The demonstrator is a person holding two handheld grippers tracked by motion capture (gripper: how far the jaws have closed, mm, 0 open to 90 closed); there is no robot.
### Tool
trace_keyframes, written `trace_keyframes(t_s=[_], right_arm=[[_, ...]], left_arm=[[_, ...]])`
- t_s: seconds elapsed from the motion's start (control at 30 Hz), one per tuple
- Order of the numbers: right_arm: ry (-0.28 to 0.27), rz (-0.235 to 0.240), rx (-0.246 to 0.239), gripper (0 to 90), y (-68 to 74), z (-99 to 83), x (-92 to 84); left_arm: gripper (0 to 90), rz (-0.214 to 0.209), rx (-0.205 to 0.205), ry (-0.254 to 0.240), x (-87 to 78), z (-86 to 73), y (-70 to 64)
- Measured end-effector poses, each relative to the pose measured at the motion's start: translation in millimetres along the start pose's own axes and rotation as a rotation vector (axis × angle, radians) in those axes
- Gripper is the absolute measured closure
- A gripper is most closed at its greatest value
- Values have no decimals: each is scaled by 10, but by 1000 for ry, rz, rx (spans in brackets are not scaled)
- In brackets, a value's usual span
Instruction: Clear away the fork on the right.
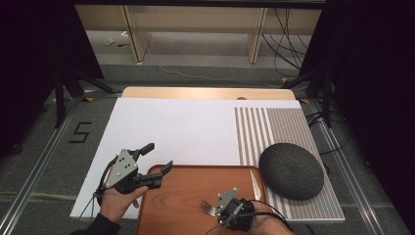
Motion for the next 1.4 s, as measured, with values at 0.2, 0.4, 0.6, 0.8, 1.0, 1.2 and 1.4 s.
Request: trace_keyframes(t_s=[0.2, 0.4, 0.6, 0.8, 1.0, 1.2, 1.4], right_arm=[[21, -13, 14, 900, -30, -9, 12], [30, -33, 33, 900, -63, -26, 5], [42, -47, 63, 900, -125, -63, -2], [39, -65, 88, 900, -216, -123, -44], [48, -72, 126, 900, -306, -197, -77], [64, -87, 146, 900, -369, -252, -103], [76, -104, 164, 900, -430, -319, -119]], left_arm=[[195, 0, 1, 0, 1, 0, -1], [195, -1, 0, -1, 1, 1, -2], [195, -1, 3, -1, -1, 3, -4], [195, -3, 3, -1, -2, 3, -4], [195, -4, 2, -1, -4, 4, -5], [195, -4, 3, -2, -5, 5, -3], [195, -4, 1, -1, -3, 4, -3]])
Point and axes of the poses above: each handheld gripper's, and its own axes: x roughly forward along the jaws, z roughly out of its top, y roughly to its left, the point moved 1 cm from there along x, roughly forward along the jaws, and after that the axes turned 12 degrees about y, right-handed, at the moved point
